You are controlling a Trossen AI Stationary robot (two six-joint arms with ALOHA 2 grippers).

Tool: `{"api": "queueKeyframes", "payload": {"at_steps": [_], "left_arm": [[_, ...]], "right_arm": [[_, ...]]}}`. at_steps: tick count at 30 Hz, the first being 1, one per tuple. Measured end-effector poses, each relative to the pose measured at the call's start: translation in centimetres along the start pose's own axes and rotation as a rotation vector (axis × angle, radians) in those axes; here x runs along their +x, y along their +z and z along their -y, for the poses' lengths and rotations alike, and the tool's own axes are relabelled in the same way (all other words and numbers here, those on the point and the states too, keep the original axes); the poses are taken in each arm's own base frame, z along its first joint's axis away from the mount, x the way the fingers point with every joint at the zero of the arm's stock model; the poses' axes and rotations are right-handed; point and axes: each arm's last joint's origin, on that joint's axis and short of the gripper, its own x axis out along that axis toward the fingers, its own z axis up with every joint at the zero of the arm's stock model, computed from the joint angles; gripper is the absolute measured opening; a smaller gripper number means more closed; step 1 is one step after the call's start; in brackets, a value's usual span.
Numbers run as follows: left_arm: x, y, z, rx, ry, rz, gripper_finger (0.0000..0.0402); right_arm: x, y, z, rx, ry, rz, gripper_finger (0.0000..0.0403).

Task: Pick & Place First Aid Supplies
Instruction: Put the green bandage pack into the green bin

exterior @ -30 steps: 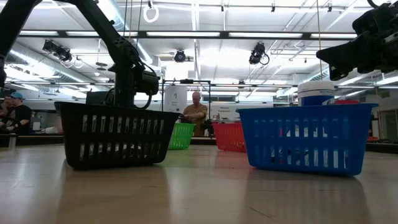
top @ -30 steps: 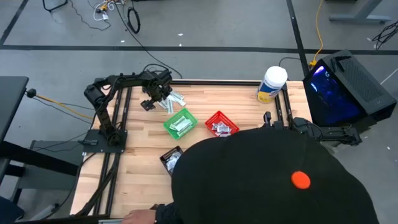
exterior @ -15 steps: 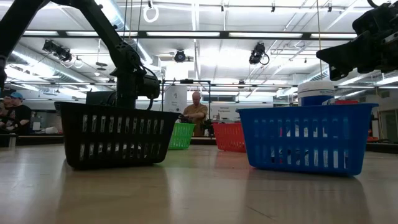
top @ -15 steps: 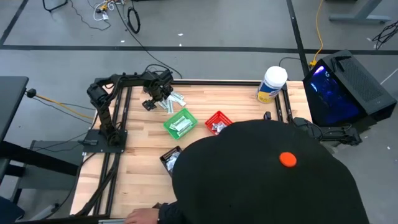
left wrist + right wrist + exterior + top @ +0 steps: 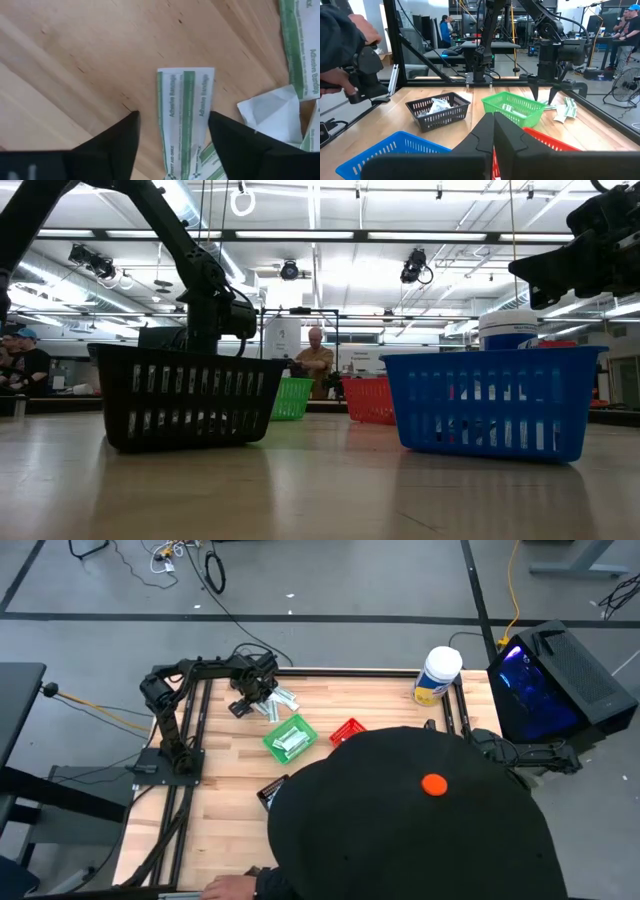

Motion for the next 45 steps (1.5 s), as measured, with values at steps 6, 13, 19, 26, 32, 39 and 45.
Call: {"api": "queueKeyframes", "payload": {"at_steps": [6,13,19,26,32,39,45], "left_arm": [[0.0,0.0,0.0,0.0,-0.004,-0.003,0.0192],[0.1,0.0,0.1,0.0,-0.007,-0.005,0.0153],[0.1,0.0,0.1,0.005,-0.008,-0.005,0.0131],[-0.1,-0.1,0.1,0.01,-0.009,-0.004,0.0132],[-0.6,0.0,-0.1,0.025,-0.019,-0.002,0.0139],[-1.6,0.0,-0.2,0.043,-0.046,0.011,0.0139],[-2.7,-0.1,-0.2,0.046,-0.084,0.017,0.014]], "right_arm": [[0.0,0.0,0.0,0.0,0.0,0.0,0.0013],[0.0,0.0,0.0,0.0,0.0,-0.001,0.0013],[0.0,0.0,0.0,0.0,0.0,0.0,0.0013],[0.0,0.0,0.0,0.0,0.0,0.0,0.0013],[0.0,0.0,0.0,0.0,0.0,0.0,0.0013],[0.0,0.0,0.0,0.0,0.0,0.0,0.0013],[0.0,0.0,0.0,0.0,0.0,0.0,0.0013]]}}
